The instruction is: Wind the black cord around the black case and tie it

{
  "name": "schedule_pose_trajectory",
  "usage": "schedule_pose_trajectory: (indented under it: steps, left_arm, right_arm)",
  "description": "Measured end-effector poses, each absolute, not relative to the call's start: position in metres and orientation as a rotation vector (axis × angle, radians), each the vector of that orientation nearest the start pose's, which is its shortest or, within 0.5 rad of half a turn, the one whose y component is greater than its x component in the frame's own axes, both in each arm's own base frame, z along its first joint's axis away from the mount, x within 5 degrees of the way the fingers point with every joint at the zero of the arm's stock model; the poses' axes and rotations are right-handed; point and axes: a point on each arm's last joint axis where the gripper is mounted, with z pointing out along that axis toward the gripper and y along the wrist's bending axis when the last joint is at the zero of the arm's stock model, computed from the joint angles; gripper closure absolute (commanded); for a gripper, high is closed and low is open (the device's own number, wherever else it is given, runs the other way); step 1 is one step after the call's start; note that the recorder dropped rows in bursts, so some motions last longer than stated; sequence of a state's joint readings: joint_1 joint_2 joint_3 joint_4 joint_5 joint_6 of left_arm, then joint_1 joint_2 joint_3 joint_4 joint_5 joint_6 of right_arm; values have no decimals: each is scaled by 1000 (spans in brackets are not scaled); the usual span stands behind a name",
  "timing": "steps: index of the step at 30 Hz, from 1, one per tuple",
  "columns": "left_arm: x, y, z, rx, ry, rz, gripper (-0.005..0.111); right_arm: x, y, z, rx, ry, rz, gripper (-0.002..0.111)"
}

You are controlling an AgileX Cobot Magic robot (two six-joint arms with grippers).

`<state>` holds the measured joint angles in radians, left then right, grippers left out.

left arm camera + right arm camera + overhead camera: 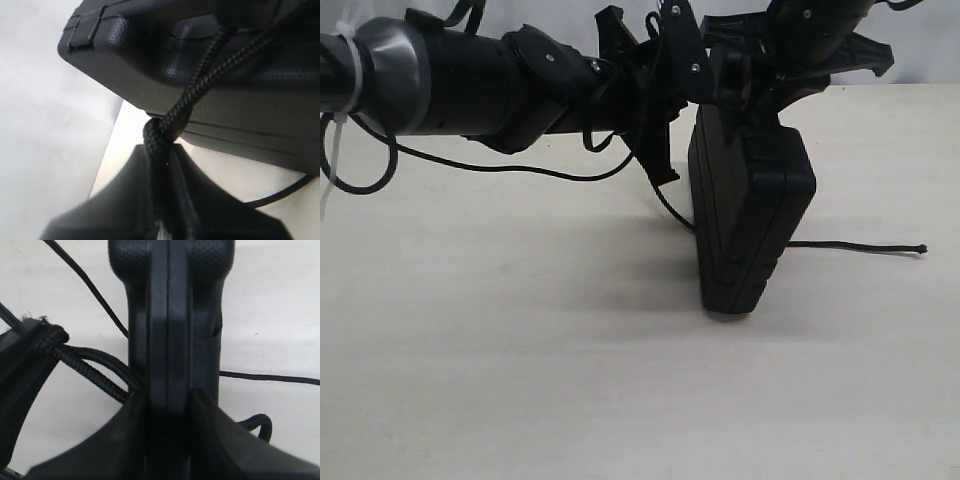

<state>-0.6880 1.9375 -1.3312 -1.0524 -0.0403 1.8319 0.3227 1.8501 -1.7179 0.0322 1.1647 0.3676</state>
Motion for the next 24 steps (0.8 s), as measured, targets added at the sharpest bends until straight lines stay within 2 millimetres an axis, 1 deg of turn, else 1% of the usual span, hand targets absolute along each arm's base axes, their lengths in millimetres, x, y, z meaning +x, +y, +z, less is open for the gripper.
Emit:
schedule_pose_trajectory:
  steps: [3, 6, 9, 13, 19, 24]
  left_arm:
    - [346, -281, 224, 1368, 1555, 90, 107]
    - [346, -281, 223, 1335, 1596, 40, 107]
    - [350, -276, 223, 1323, 1626, -15, 107]
    - [353, -268, 221, 1356, 1652, -119, 107]
    - [349, -269, 220, 1391, 1650, -177, 107]
    - [349, -270, 220, 1383, 1657, -194, 107]
  right_arm:
    - [377, 129, 309, 76, 2804, 216, 104]
    - [377, 129, 309, 85, 2804, 217, 104]
    - [377, 130, 309, 81, 2802, 219, 104]
    - [377, 133, 310, 74, 2798, 228, 104]
    - [376, 134, 310, 70, 2797, 234, 104]
    - [376, 134, 310, 70, 2797, 234, 104]
